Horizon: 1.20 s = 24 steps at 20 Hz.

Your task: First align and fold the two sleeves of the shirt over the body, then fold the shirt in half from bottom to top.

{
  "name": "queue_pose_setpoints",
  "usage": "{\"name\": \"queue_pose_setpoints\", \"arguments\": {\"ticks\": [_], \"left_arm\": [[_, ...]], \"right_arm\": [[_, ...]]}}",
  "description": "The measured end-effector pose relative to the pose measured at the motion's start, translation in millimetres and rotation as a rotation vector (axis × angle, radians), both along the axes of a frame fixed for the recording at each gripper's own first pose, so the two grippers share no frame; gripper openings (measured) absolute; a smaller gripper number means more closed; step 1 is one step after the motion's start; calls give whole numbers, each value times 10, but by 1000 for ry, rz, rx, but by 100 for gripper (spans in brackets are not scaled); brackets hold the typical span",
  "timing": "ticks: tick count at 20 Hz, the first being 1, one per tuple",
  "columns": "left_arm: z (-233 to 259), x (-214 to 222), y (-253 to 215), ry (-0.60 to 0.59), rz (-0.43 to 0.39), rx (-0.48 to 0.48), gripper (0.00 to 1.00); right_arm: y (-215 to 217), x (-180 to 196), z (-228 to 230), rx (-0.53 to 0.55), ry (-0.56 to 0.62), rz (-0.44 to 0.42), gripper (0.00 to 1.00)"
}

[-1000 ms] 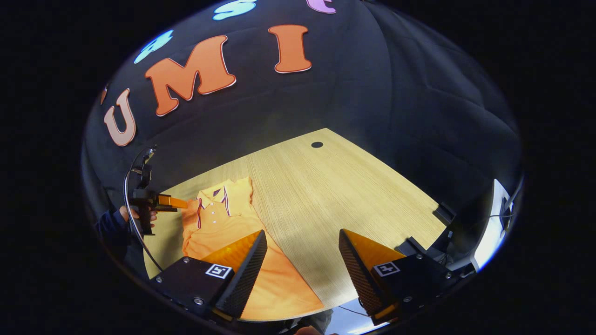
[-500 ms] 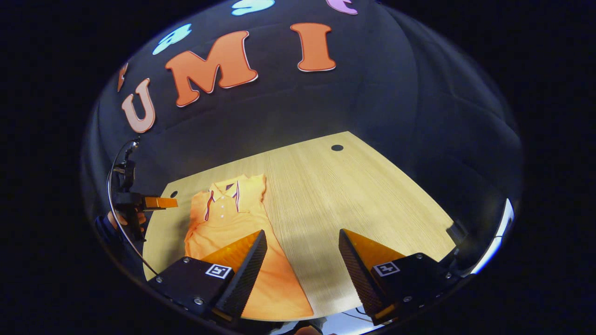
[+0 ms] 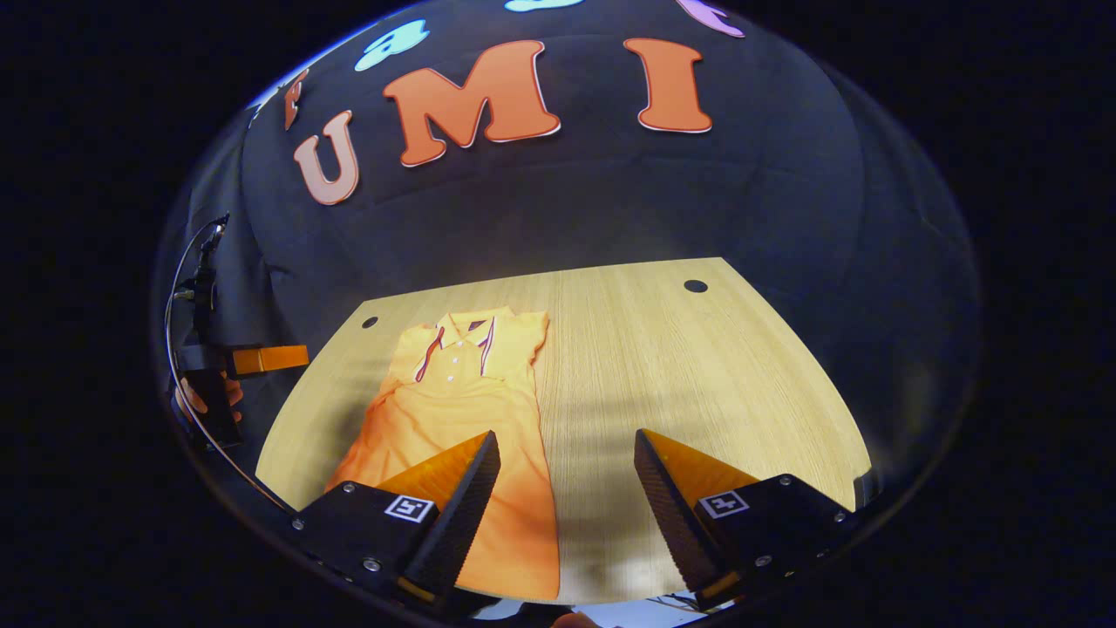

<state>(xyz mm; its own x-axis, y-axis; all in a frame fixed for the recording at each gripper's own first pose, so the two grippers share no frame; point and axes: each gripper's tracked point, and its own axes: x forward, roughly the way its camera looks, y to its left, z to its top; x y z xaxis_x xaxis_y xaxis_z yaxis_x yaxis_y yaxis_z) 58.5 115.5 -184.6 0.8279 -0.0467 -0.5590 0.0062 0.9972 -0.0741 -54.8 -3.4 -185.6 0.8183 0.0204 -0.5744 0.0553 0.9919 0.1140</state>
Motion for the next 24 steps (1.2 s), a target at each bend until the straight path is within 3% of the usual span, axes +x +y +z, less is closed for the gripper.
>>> {"name": "queue_pose_setpoints", "arguments": {"ticks": [7,24], "left_arm": [[-307,-750,-66,54,18,62,98],[-1713,-1783,-134,466,-35,86,99]], "right_arm": [[70,-261,-393,-3,81,117,95],[354,-1022,-1466,-13,424,223,95]]}}
